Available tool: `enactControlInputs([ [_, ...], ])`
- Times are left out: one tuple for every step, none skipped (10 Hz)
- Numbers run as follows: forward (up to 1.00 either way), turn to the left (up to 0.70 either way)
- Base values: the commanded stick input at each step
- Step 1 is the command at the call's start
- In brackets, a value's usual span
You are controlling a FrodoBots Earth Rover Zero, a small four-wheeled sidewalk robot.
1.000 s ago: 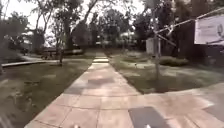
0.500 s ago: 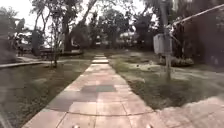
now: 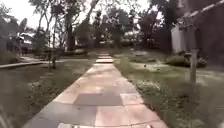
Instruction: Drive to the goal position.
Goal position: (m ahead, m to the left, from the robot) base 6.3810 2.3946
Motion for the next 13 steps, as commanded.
enactControlInputs([
  [1.0,0.0],
  [1.0,0.0],
  [1.0,0.0],
  [1.0,0.0],
  [1.0,0.0],
  [1.0,0.0],
  [1.0,0.0],
  [1.0,0.0],
  [1.0,0.0],
  [1.0,0.14],
  [1.0,0.4],
  [1.0,0.4],
  [1.0,0.4],
])
